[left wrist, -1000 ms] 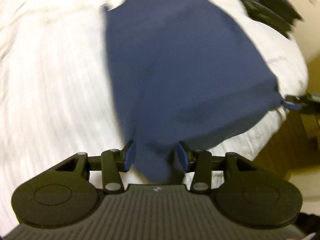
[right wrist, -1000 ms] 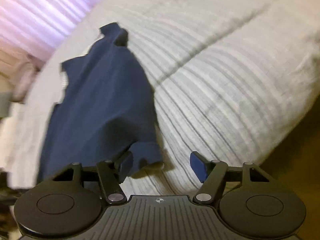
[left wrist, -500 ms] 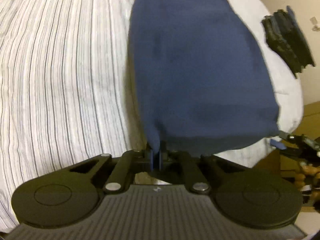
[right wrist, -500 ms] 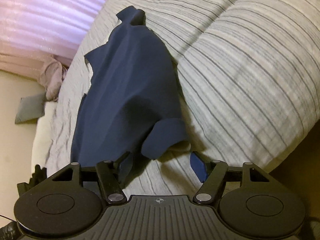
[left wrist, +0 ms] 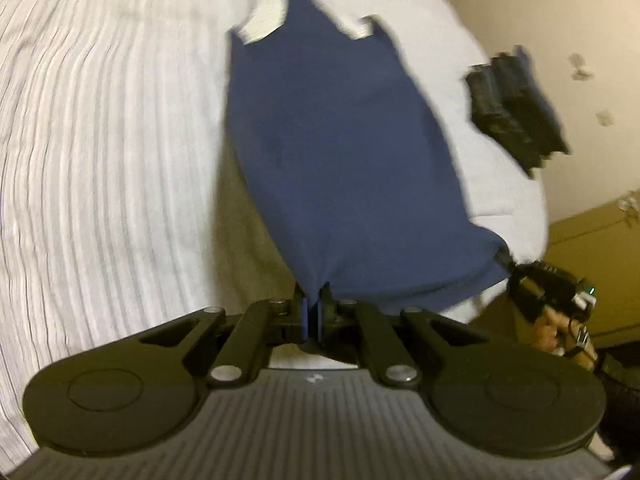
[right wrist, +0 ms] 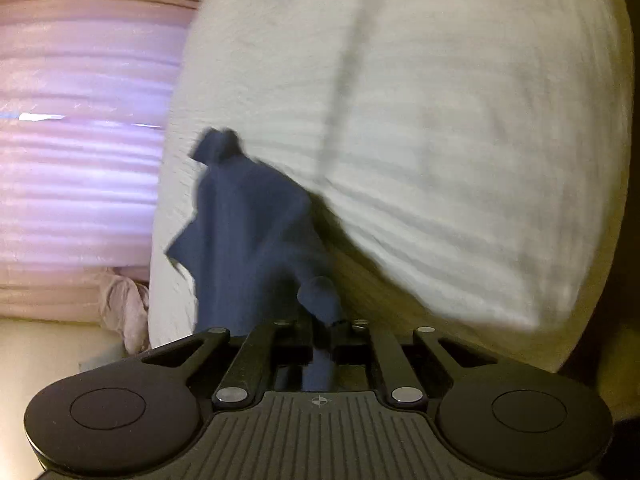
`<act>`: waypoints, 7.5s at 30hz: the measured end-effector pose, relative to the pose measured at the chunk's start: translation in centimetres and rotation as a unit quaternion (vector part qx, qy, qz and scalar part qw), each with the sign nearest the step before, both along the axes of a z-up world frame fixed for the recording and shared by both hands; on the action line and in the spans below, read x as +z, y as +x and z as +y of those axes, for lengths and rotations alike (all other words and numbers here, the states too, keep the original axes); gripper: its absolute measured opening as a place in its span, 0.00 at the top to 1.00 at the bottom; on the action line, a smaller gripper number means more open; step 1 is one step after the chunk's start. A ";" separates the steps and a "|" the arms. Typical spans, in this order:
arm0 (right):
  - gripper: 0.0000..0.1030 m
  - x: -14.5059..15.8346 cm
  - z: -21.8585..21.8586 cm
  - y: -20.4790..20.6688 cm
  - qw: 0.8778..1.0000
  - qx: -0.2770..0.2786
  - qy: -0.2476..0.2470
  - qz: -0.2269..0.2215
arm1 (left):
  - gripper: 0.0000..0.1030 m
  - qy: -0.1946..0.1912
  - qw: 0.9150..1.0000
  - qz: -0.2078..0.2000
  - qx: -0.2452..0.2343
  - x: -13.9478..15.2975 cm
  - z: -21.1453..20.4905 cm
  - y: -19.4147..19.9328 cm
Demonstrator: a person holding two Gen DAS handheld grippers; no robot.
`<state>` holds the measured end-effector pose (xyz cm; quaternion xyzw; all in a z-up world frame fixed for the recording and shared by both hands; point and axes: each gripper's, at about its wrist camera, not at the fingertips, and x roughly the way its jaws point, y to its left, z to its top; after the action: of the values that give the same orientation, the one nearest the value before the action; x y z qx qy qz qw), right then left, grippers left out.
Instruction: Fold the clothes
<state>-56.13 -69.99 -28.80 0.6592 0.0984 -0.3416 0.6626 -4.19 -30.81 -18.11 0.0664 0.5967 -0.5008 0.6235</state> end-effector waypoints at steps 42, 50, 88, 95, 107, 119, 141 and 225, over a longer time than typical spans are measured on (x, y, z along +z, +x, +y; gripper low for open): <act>0.35 4.6 10.5 14.6 0.891 0.386 -0.121 0.208 | 0.60 0.041 0.954 -0.220 -0.198 -5.3 -14.6 3.5; 0.35 3.4 17.3 18.9 0.885 0.402 -0.126 0.198 | 0.58 0.063 0.915 -0.268 -0.296 -10.2 -21.8 6.3; 0.40 -7.5 32.1 16.2 0.994 -0.057 0.073 0.051 | 1.00 0.030 0.826 -0.165 -0.539 -11.5 -24.0 11.7; 1.00 -3.0 32.0 18.0 0.996 0.021 0.051 0.063 | 1.00 -0.006 0.845 -0.162 -0.510 -9.0 -21.4 14.1; 0.28 0.4 29.2 25.7 0.928 0.209 -0.137 0.276 | 1.00 -0.006 0.841 -0.163 -0.516 -10.3 -22.4 14.7; 0.99 -2.8 27.3 27.8 0.859 0.337 -0.152 0.354 | 1.00 -0.034 0.849 -0.166 -0.500 -9.8 -20.4 15.7; 0.99 -0.5 28.9 27.2 0.862 0.316 -0.102 0.384 | 1.00 -0.030 0.914 -0.142 -0.379 -9.5 -16.4 19.3; 0.25 -2.2 -20.6 18.2 0.942 0.316 -0.086 0.071 | 0.79 0.029 0.991 -0.096 0.089 -12.8 -17.7 15.7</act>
<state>-37.92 -90.57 -30.97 0.5084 0.3192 -0.1678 0.7820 11.56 -48.47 -30.90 0.0795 0.5520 -0.4171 0.7176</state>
